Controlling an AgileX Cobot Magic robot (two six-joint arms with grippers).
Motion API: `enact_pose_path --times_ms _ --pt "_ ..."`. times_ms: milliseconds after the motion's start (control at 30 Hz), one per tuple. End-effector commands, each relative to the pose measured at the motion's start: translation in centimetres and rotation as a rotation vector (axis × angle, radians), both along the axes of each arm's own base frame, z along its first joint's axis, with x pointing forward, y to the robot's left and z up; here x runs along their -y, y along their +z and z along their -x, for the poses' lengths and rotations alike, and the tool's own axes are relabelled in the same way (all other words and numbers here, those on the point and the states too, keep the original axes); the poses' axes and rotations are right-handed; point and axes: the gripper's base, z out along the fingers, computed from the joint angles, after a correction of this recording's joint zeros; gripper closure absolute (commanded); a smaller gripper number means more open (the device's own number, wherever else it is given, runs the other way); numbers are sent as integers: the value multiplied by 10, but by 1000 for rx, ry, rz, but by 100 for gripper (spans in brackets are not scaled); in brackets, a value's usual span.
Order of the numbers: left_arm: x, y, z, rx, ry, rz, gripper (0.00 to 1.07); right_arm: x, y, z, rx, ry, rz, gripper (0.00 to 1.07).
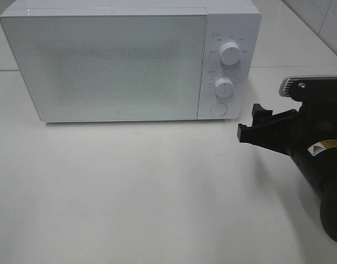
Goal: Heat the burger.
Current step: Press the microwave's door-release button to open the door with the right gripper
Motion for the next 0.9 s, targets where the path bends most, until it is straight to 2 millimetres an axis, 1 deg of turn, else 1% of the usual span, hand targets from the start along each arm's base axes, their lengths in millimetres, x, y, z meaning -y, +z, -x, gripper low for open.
enact_pose_path --times_ms 33,100,200,367,767,867,900 --pt "0 -1 1 0 0 3 8 -10 2 -2 25 -9 5 32" --pt "0 -1 1 0 0 3 8 -23 1 -7 29 17 16 32" --pt "0 -1 1 0 0 3 8 -27 0 -9 29 23 19 32" --pt "0 -1 1 0 0 2 8 -42 -1 -21 21 31 10 32" --pt "0 -1 1 0 0 2 8 -44 0 -23 26 21 -38 33" --pt "0 -1 1 0 0 2 8 -44 0 -23 29 7 -90 35" --pt "0 -1 1 0 0 2 8 -44 0 -23 33 -9 -154 37"
